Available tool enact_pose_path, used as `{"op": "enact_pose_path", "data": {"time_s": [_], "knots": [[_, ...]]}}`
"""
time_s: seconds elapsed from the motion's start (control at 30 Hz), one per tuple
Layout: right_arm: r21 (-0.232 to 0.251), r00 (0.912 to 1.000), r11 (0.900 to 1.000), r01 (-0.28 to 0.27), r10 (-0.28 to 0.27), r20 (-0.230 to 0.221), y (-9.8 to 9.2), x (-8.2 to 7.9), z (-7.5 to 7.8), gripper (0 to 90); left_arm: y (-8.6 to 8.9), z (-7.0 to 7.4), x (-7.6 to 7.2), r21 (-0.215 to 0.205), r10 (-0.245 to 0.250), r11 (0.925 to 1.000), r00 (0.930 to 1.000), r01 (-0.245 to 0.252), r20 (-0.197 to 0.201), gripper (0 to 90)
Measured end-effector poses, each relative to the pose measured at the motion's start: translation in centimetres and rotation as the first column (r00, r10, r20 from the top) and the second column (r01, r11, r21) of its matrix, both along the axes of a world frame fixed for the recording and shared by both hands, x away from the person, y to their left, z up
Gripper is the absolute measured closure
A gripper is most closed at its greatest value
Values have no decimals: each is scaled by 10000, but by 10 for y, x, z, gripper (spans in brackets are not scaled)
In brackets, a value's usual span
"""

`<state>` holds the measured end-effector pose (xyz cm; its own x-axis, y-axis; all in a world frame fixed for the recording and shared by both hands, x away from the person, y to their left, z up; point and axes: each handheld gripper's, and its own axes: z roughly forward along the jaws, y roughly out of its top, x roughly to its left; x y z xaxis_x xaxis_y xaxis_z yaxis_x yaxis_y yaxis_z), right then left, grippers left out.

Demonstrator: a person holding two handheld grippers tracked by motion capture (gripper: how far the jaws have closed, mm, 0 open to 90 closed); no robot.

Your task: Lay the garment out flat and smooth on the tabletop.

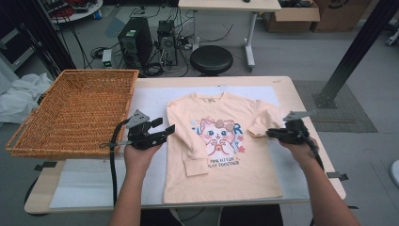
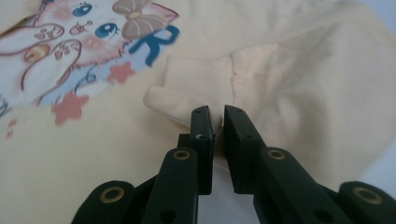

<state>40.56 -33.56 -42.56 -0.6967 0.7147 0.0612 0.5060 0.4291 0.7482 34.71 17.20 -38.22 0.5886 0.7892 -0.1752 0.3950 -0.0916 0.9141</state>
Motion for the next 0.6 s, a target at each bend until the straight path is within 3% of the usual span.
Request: {"op": "enact_pose_path", "data": {"time_s": [0.17, 0.2, 0.3, 0.4, 0.53, 0.6], "knots": [[14, 10000, 10000, 37, -37, -29, -49, -30, 0, 783, -5, 1, 0, -81, -123, 9999, 9999, 123, 54, 376], [25, 10000, 10000, 18, -18, 68, -54, -34, 0, 715, -5, 1, 0, -77, -133, 9999, 9999, 133, 42, 376], [405, 9986, 9991, 152, -173, 503, -60, -40, 6, 661, -7, 1, 0, -98, -162, 9998, 9999, 162, 54, 376], [713, 9965, 9974, 45, -105, 831, -48, -38, 11, 595, -9, 1, -2, -79, -214, 9997, 9997, 214, 78, 376], [567, 9976, 9979, -309, 273, 633, -21, -31, -1, 561, -10, 2, -6, 64, -259, 9996, 9996, 258, 96, 376], [120, 9984, 9993, -341, 335, 444, -8, -27, -14, 593, -10, 2, -7, 90, -251, 9996, 9997, 250, 81, 376]]}}
